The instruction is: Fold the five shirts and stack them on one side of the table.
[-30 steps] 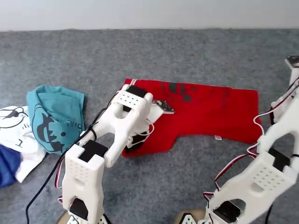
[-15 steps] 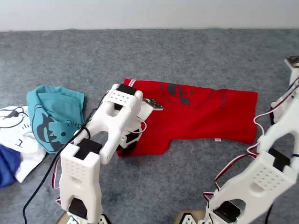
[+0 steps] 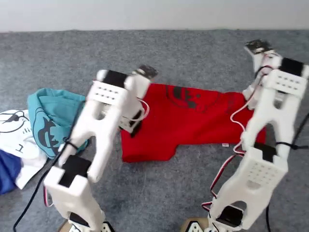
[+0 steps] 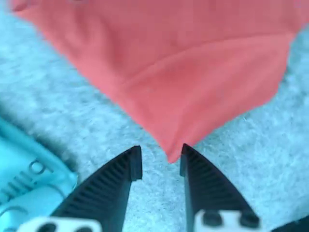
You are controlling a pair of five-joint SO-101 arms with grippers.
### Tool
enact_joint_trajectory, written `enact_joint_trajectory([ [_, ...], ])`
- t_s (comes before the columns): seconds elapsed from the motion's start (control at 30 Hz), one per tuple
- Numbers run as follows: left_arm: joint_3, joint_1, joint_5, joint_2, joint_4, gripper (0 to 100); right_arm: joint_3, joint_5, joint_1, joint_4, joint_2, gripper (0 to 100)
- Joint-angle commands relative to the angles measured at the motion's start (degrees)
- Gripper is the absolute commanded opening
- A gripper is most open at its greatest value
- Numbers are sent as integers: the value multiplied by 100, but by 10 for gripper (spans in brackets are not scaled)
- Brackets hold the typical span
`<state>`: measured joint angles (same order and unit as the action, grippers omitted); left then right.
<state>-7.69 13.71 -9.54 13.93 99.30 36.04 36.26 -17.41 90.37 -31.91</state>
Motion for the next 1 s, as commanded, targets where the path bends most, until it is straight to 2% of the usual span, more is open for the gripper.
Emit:
enact_joint_trajectory([
  [0.0,-233,-308,229,-545,105,137,35,53,92,-848,-321,9],
  [0.23,-215,-677,246,-1002,105,137,62,79,-233,-3002,-1341,9],
  [0.37,-215,-914,246,-1204,114,137,70,668,-295,-4022,-1745,9],
  [0.43,-215,-1037,246,-1301,114,137,105,853,-277,-4057,-1675,9],
  [0.57,-215,-1196,246,-1459,114,137,220,624,-286,-3679,-1244,9],
  [0.8,-215,-1530,246,-1618,114,137,220,633,-444,-2457,-796,9],
  [0.9,-215,-1767,246,-1705,123,137,220,642,-646,-2800,-1059,9],
  [0.97,-207,-1916,246,-1802,123,137,220,905,-752,-3336,-1437,9],
])
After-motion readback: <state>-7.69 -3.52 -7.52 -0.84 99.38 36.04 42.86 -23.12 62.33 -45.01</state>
